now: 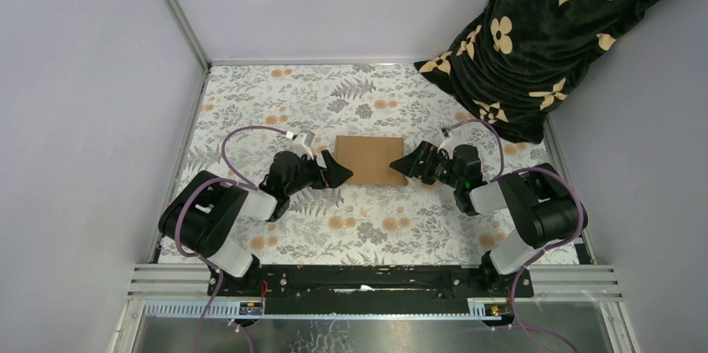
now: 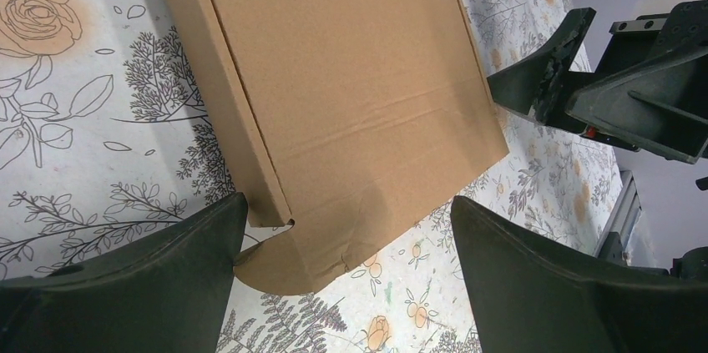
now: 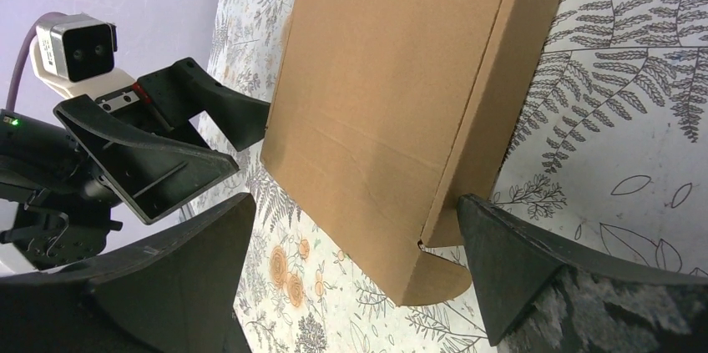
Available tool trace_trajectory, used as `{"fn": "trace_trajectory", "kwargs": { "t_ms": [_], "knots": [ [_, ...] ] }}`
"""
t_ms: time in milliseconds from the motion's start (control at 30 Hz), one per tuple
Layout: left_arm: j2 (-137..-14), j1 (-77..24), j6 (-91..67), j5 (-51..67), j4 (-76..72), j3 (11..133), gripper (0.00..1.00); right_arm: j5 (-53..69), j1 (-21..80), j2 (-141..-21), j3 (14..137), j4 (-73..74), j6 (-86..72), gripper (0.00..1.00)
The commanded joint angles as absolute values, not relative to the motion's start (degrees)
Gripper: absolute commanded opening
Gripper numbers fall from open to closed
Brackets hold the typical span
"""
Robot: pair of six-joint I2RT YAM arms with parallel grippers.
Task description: Fold the paper box
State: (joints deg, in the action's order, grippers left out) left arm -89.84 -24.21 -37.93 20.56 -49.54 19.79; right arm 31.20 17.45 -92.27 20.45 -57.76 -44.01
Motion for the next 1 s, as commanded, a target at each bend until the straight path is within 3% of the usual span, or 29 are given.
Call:
{"fn": "trace_trajectory", "kwargs": {
  "t_ms": [0, 367, 967],
  "knots": [
    [-89.1, -23.9, -38.3, 21.8, -54.1, 19.9, 0.99, 33.6, 17.1, -93.4, 21.9, -62.8, -45.3, 1.0],
    [-84.5, -24.4, -38.0, 21.5, -50.0, 20.1, 0.99, 33.7, 17.2, -88.5, 21.2, -60.5, -45.8, 1.0],
    [-67.3, -27.6, -37.4, 18.3, -34.1, 20.2, 0.99, 32.7, 17.2, -68.8, 21.4, -44.7, -45.3, 1.0]
  ]
}}
